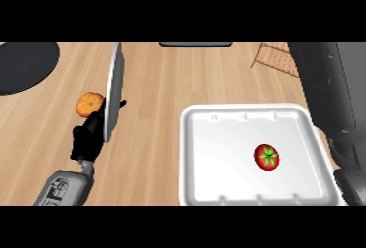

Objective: Pick the croissant from the tray and place it in the tiered shelf

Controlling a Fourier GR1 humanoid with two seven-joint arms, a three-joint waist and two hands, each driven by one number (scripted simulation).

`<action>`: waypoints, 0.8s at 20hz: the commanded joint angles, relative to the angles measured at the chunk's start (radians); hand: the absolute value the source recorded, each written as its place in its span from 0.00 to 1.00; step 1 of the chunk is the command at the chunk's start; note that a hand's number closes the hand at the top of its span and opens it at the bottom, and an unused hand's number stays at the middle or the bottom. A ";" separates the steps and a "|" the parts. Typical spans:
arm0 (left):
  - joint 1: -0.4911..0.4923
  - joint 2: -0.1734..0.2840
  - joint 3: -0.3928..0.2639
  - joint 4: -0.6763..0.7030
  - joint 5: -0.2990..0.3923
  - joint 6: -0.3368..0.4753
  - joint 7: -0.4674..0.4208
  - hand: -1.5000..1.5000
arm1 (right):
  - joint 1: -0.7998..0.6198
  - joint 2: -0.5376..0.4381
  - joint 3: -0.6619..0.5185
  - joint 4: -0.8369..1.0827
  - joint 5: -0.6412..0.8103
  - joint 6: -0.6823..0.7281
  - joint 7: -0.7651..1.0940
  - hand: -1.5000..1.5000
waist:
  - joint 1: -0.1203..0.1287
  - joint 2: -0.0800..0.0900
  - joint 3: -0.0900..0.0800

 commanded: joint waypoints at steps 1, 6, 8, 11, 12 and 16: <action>-0.014 0.012 0.020 0.004 0.007 -0.026 0.006 0.50 | -0.022 -0.036 -0.046 0.038 0.021 0.034 0.052 1.00 | 0.003 0.003 0.000; -0.040 -0.007 0.025 -0.004 -0.005 -0.017 0.036 0.50 | -0.017 -0.070 -0.067 0.075 0.036 0.024 -0.021 1.00 | 0.002 0.003 0.000; 0.015 -0.026 0.005 -0.021 -0.024 0.000 0.005 0.50 | -0.030 -0.100 -0.072 0.105 0.055 0.032 -0.042 1.00 | 0.005 0.003 0.000; -0.008 -0.018 0.022 0.027 -0.009 -0.035 -0.016 0.50 | -0.030 -0.151 -0.105 0.208 0.054 -0.031 -0.112 1.00 | 0.010 0.007 0.000; 0.001 -0.012 0.030 0.013 -0.017 -0.033 -0.018 0.50 | 0.028 -0.123 -0.089 0.106 0.038 -0.014 -0.113 1.00 | 0.002 0.003 0.000; -0.015 -0.031 0.014 0.002 -0.032 -0.028 0.009 0.50 | 0.025 -0.168 -0.107 0.256 0.081 -0.113 -0.144 1.00 | 0.011 0.007 0.000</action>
